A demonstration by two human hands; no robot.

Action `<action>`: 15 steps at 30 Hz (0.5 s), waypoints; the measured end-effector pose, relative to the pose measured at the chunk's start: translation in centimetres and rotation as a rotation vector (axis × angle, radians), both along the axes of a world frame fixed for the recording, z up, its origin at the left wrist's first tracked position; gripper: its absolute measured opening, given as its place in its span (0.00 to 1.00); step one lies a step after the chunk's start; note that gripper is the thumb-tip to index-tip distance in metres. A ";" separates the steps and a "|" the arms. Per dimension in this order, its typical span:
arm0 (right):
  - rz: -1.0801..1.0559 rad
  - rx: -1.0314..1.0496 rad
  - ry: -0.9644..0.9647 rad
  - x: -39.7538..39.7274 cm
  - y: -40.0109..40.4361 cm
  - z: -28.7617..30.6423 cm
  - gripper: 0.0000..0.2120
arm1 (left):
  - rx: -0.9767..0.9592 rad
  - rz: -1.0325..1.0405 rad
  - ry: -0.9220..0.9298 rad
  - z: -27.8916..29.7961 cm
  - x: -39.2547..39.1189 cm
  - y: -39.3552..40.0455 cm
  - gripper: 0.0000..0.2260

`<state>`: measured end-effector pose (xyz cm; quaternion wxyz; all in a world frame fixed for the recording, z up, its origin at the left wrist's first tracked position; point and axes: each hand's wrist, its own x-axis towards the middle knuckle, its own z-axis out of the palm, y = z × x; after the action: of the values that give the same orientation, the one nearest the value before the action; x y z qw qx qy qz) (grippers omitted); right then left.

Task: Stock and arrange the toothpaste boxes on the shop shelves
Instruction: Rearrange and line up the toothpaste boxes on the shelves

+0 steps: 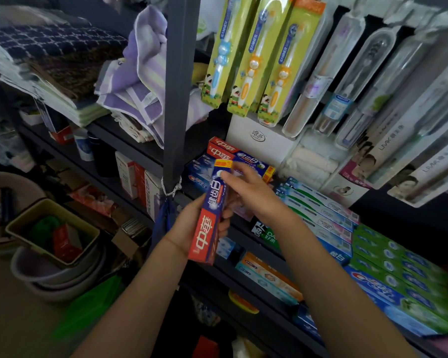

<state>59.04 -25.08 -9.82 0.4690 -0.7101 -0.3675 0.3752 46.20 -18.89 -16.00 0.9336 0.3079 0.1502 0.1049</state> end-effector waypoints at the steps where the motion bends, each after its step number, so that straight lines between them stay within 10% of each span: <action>1: -0.030 0.004 0.076 -0.2 -0.1 0.1 0.19 | 0.038 -0.051 -0.013 0.4 0.0 -0.5 0.21; 8: -0.489 0.092 -0.217 1.8 -1.3 1.1 0.21 | 0.329 -0.035 0.173 -0.1 -1.2 -0.7 0.21; 15: -0.398 0.054 -0.432 1.7 -1.9 2.2 0.23 | 0.578 0.184 0.253 0.0 -1.1 -2.5 0.19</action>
<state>60.78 -26.98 -7.63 0.4628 -0.8191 -0.3221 0.1059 45.11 -21.42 -16.05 0.7682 0.5558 0.2561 0.1881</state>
